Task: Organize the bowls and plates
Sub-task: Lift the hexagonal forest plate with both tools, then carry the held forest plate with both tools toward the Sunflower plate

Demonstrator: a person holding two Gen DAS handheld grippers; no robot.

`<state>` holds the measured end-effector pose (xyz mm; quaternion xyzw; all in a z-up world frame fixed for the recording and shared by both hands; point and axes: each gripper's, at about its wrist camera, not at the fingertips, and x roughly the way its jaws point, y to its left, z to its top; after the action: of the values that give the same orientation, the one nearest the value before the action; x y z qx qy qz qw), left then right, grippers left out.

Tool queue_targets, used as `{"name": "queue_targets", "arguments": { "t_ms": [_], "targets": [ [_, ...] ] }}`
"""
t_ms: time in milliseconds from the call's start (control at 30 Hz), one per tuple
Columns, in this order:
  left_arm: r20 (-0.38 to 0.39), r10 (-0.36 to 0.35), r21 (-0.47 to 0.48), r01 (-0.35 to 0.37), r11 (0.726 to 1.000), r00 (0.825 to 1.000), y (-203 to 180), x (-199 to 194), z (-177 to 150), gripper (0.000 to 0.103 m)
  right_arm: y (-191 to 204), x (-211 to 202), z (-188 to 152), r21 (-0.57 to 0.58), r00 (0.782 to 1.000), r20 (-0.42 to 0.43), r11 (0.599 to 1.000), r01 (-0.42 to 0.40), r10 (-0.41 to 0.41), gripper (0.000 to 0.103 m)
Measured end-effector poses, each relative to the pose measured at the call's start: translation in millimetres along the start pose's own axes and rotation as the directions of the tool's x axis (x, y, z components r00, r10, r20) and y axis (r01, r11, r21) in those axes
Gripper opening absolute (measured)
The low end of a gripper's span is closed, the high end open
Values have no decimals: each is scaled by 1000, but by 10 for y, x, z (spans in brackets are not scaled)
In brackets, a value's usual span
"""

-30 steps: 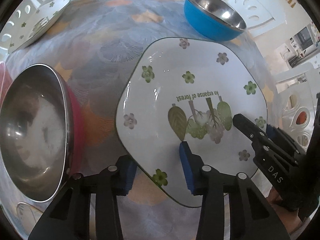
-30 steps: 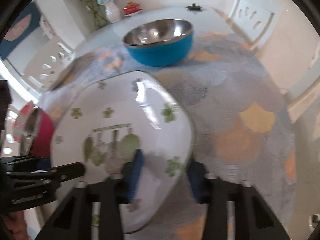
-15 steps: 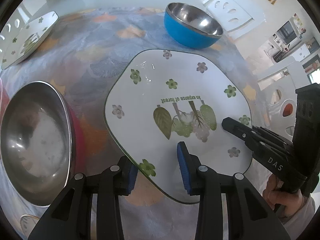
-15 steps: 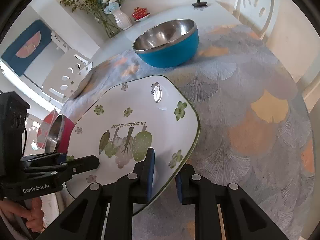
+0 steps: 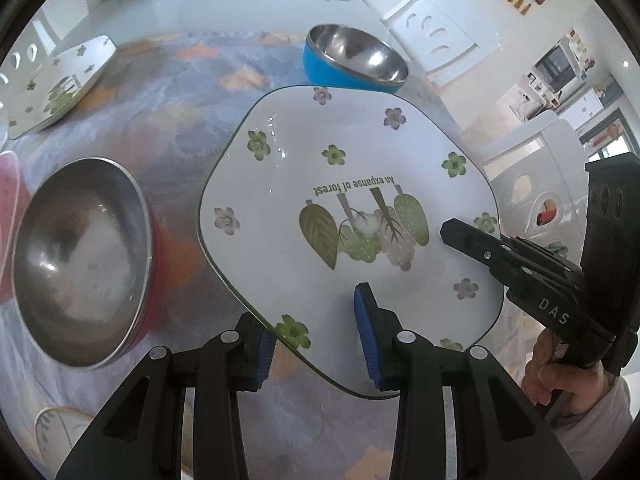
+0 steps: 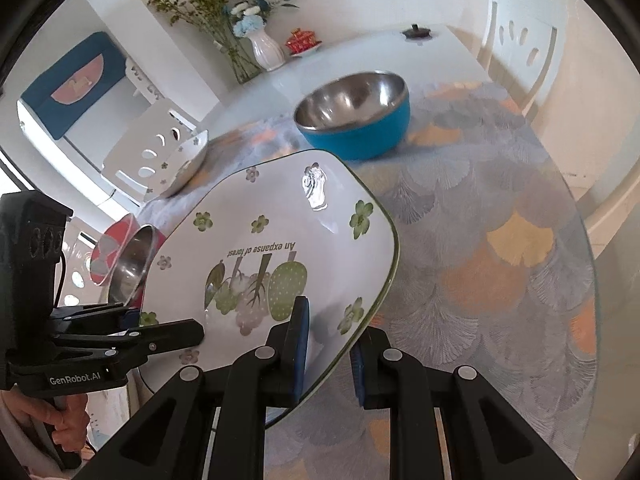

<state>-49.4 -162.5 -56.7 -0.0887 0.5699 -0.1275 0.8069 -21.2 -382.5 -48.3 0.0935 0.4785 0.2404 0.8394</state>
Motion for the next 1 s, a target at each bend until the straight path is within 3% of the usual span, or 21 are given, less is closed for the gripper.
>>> {"name": "queue_targets", "arguments": {
  "t_ms": [367,633,1000],
  "targets": [
    [45,-14,-44,16,999,999,145,-382,-274,32,362,-215,-121,-38,1000,11,999,-19,19,18],
    [70,-23,-24,25,999,997,291,-691,-460,32,737,-406,-247,-66,999,29,997,-26,28,18],
    [61,-9,-4,9,1000,998,702,-948,-585,32,1260,-323,-391,-54,999,16,998,-32,33,20]
  ]
}}
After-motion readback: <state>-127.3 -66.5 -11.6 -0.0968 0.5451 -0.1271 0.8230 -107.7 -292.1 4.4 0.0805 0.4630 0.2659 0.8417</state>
